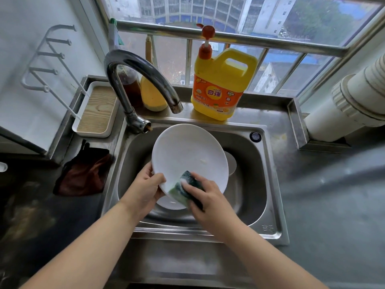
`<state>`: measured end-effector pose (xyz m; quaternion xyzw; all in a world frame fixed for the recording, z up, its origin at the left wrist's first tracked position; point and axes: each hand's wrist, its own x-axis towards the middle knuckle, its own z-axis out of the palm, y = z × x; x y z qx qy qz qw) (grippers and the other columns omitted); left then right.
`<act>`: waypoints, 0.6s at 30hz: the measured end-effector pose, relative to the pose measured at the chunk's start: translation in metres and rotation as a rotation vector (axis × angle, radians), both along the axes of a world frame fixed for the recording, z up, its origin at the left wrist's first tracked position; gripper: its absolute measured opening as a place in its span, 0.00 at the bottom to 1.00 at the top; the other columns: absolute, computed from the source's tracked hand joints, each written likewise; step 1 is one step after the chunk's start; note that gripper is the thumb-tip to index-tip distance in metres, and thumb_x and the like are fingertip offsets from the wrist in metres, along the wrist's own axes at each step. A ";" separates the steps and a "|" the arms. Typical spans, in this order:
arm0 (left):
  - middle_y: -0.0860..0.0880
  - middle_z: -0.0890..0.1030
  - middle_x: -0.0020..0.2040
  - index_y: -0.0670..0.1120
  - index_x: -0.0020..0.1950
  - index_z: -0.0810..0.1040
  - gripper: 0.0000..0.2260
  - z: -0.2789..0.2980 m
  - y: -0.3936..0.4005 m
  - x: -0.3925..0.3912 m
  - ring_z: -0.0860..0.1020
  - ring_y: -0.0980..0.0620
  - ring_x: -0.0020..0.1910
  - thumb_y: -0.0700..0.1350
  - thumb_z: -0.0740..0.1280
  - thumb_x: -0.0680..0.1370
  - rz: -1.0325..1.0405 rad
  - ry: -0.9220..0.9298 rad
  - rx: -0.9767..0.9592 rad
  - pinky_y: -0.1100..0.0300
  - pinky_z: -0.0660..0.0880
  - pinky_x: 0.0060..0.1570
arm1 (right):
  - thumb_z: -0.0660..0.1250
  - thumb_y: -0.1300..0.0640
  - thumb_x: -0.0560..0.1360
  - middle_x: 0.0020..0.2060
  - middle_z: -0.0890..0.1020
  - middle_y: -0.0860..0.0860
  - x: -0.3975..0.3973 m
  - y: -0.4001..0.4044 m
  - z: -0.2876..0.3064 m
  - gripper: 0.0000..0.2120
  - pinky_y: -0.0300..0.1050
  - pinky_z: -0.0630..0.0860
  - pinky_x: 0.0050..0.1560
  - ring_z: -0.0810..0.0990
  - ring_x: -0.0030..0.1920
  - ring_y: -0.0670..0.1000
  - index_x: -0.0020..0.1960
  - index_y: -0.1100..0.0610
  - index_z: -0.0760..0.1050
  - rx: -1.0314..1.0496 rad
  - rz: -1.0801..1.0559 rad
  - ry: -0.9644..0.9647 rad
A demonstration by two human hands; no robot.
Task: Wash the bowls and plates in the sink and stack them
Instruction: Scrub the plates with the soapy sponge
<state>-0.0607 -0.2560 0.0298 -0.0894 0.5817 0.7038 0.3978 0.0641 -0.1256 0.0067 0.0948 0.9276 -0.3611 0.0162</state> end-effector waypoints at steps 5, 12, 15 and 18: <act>0.43 0.79 0.56 0.48 0.63 0.73 0.22 0.003 -0.009 -0.007 0.78 0.44 0.53 0.28 0.55 0.76 -0.037 -0.001 -0.022 0.60 0.80 0.37 | 0.62 0.55 0.77 0.73 0.66 0.52 -0.001 0.051 -0.015 0.21 0.50 0.64 0.69 0.68 0.65 0.58 0.70 0.47 0.70 0.219 -0.181 -0.111; 0.45 0.82 0.46 0.47 0.60 0.75 0.22 0.003 0.003 0.003 0.82 0.49 0.41 0.26 0.53 0.76 -0.030 -0.003 0.039 0.58 0.79 0.34 | 0.63 0.56 0.77 0.75 0.61 0.51 -0.009 -0.017 0.004 0.23 0.37 0.56 0.67 0.64 0.68 0.56 0.71 0.48 0.68 -0.045 -0.123 0.002; 0.44 0.82 0.47 0.48 0.59 0.75 0.23 0.003 0.000 0.001 0.82 0.48 0.41 0.26 0.53 0.75 -0.011 -0.004 0.028 0.58 0.79 0.34 | 0.61 0.53 0.76 0.73 0.65 0.51 -0.008 -0.010 0.007 0.21 0.40 0.59 0.67 0.68 0.65 0.56 0.69 0.47 0.71 -0.038 -0.036 0.014; 0.44 0.80 0.50 0.48 0.59 0.74 0.23 0.003 -0.005 -0.003 0.79 0.47 0.46 0.26 0.53 0.75 0.005 -0.012 -0.002 0.60 0.80 0.34 | 0.60 0.51 0.72 0.67 0.74 0.54 -0.006 0.027 -0.007 0.20 0.49 0.70 0.62 0.77 0.55 0.60 0.63 0.49 0.78 0.112 -0.043 0.035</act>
